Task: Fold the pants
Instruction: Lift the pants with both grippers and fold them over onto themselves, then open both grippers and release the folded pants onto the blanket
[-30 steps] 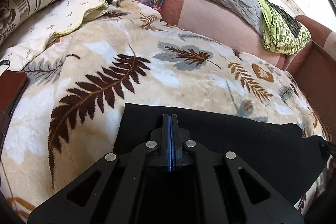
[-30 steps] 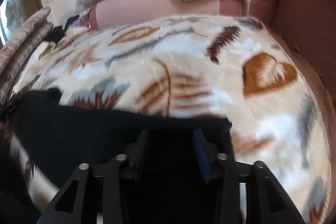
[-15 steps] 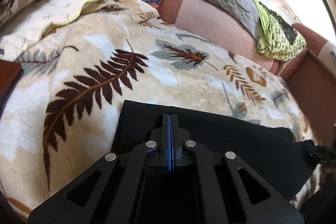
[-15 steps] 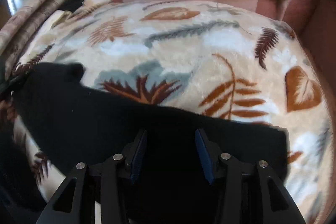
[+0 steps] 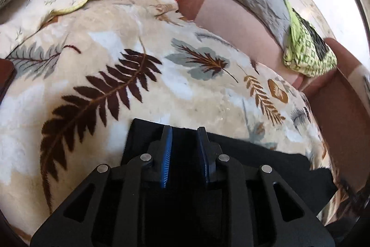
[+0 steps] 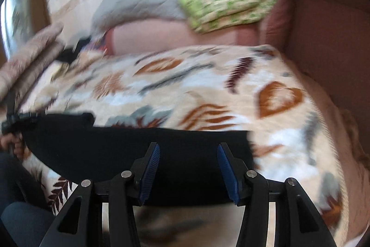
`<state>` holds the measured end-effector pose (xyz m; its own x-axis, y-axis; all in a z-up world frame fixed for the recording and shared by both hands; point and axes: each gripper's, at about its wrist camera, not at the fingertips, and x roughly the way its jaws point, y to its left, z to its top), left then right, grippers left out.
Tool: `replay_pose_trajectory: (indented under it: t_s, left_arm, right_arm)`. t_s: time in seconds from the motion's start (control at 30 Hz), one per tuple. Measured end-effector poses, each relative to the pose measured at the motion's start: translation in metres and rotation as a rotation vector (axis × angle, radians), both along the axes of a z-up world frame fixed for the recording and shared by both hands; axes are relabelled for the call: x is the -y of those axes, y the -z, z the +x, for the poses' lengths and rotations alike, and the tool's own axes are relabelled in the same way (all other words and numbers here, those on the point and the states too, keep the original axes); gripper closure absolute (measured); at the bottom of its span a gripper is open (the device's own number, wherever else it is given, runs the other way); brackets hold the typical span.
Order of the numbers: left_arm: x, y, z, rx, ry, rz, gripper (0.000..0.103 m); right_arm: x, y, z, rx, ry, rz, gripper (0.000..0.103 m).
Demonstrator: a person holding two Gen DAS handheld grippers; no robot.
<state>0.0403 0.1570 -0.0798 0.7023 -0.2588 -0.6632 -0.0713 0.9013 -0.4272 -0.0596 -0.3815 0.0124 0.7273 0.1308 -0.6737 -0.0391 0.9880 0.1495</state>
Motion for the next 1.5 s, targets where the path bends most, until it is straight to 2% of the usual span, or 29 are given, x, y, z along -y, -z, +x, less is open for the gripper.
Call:
replay_pose_trajectory:
  t_s: [0.1, 0.2, 0.3, 0.4, 0.47, 0.53, 0.57, 0.63, 0.67, 0.7, 0.73, 0.87, 0.97, 1.03, 1.1, 1.13, 1.17, 1.2, 1.23, 1.33, 1.5]
  left_arm:
    - [0.009, -0.015, -0.016, 0.025, -0.011, 0.061, 0.082]
    - [0.020, -0.034, -0.040, 0.102, -0.032, 0.076, 0.082]
    - [0.042, -0.052, -0.055, 0.149, 0.002, 0.079, 0.082]
    - [0.081, -0.084, -0.059, 0.203, 0.099, 0.085, 0.082]
    - [0.112, -0.107, -0.060, 0.240, 0.178, 0.136, 0.082]
    - [0.150, -0.128, -0.059, 0.292, 0.261, 0.208, 0.074]
    - [0.170, -0.137, -0.058, 0.325, 0.305, 0.255, 0.073]
    - [0.202, -0.152, -0.055, 0.389, 0.379, 0.339, 0.073]
    - [0.220, -0.159, -0.051, 0.418, 0.424, 0.396, 0.073]
    - [0.230, -0.163, -0.048, 0.431, 0.451, 0.424, 0.073]
    - [0.241, -0.168, -0.042, 0.438, 0.475, 0.436, 0.073]
    - [0.262, -0.176, -0.021, 0.417, 0.483, 0.416, 0.073]
    - [0.264, -0.172, -0.011, 0.349, 0.434, 0.338, 0.073]
    - [0.261, -0.164, -0.005, 0.276, 0.412, 0.269, 0.073]
    - [0.253, -0.158, -0.003, 0.229, 0.372, 0.208, 0.073]
    - [0.247, -0.153, -0.002, 0.211, 0.340, 0.170, 0.073]
    - [0.243, -0.149, -0.002, 0.201, 0.321, 0.148, 0.073]
    - [0.241, -0.146, -0.002, 0.195, 0.312, 0.142, 0.073]
    - [0.238, -0.142, -0.002, 0.183, 0.297, 0.148, 0.073]
    - [0.232, -0.138, 0.003, 0.160, 0.259, 0.124, 0.073]
    - [0.227, -0.134, 0.009, 0.145, 0.248, 0.088, 0.073]
  right_arm:
    - [0.044, -0.009, -0.027, 0.038, 0.109, 0.025, 0.053]
    - [0.080, -0.010, -0.048, 0.046, 0.199, 0.066, 0.053]
    - [0.092, -0.006, -0.060, 0.061, 0.199, 0.114, 0.053]
    - [0.069, -0.003, -0.059, 0.083, 0.070, 0.109, 0.053]
    - [0.044, -0.005, -0.058, 0.132, -0.004, 0.048, 0.053]
    - [0.027, -0.001, -0.052, 0.160, -0.069, 0.035, 0.053]
    - [0.020, 0.012, -0.043, 0.126, -0.071, 0.011, 0.053]
    - [0.022, 0.051, -0.017, -0.047, -0.020, -0.001, 0.052]
    - [0.028, 0.066, -0.012, -0.043, -0.001, 0.046, 0.053]
    - [0.031, 0.063, -0.014, 0.013, 0.010, 0.068, 0.053]
    - [0.032, 0.062, -0.012, 0.000, 0.011, 0.080, 0.053]
    - [0.035, 0.048, -0.024, 0.037, 0.013, 0.112, 0.053]
    - [0.036, 0.029, -0.042, 0.106, -0.001, 0.116, 0.053]
    - [0.038, 0.023, -0.042, 0.110, -0.007, 0.134, 0.053]
    - [0.038, 0.028, -0.029, 0.058, -0.030, 0.172, 0.053]
    - [0.037, 0.036, -0.020, 0.003, -0.033, 0.177, 0.053]
    - [0.034, 0.054, -0.005, -0.113, -0.020, 0.159, 0.052]
    - [0.034, 0.059, -0.001, -0.111, -0.012, 0.148, 0.052]
    - [0.033, 0.056, 0.003, -0.072, -0.003, 0.143, 0.051]
    - [0.031, 0.056, 0.024, -0.100, 0.007, 0.124, 0.051]
    - [0.034, 0.051, 0.065, -0.176, 0.027, 0.126, 0.051]
